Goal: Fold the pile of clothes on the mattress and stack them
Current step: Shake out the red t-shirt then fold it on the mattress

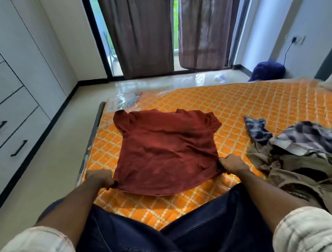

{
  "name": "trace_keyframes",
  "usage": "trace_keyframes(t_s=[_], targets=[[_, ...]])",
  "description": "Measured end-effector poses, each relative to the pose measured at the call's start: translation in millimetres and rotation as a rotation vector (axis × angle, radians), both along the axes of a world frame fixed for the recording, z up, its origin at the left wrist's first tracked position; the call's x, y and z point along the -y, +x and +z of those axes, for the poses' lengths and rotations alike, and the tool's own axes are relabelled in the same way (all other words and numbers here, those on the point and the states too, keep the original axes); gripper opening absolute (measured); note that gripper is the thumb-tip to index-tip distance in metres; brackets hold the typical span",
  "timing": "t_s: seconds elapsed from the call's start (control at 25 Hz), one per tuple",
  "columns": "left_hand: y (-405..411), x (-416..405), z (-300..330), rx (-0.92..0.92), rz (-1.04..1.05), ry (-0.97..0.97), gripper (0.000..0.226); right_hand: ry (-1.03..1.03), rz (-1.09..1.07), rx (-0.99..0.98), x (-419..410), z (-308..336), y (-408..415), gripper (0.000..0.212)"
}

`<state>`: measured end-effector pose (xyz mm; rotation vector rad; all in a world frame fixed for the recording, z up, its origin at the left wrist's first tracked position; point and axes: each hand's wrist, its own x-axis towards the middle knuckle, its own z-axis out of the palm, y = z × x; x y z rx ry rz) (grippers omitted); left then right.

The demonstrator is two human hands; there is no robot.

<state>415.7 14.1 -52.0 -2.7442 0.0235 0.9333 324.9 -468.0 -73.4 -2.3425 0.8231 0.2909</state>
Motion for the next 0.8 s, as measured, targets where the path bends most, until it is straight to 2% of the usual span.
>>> trace_keyframes(t_s=[0.04,0.12,0.2,0.28,0.32,0.36,0.44,0.48,0.56,0.6,0.68,0.8], targets=[[-6,6,-3,-0.032,-0.040,0.059,0.033,-0.103,0.102,-0.091,0,2,-3,0.043],[-8,17,-13,-0.127,-0.111,0.172,0.023,-0.180,0.230,-0.195,6,-1,0,0.041],[4,20,-32,-0.296,-0.061,0.265,0.045,-0.155,0.326,-0.267,10,-4,2,0.038],[23,23,-46,-0.517,-0.053,0.361,0.067,-0.086,0.423,-0.345,9,-1,5,0.025],[32,28,-43,-0.580,-0.058,0.387,0.066,-0.014,0.470,-0.402,7,2,7,0.020],[41,36,-40,-0.582,-0.028,0.352,0.059,0.015,0.520,-0.462,5,5,12,0.027],[57,57,-34,-0.449,0.149,0.090,0.033,-0.101,0.615,-0.462,-1,3,27,0.036],[66,67,-35,-0.341,0.125,-0.040,0.032,-0.198,0.639,-0.419,-7,1,37,0.030],[82,74,-37,0.020,-0.047,-0.180,0.040,-0.355,0.642,-0.238,-31,-7,61,0.020],[86,76,-39,0.164,-0.086,-0.221,0.048,-0.332,0.612,-0.130,-51,-4,67,0.018],[101,67,-51,0.285,0.021,-0.389,0.055,-0.084,0.598,0.017,-99,-12,88,0.012],[137,37,-72,0.404,0.283,-0.698,0.051,0.144,0.735,0.034,-187,-38,119,0.016]])
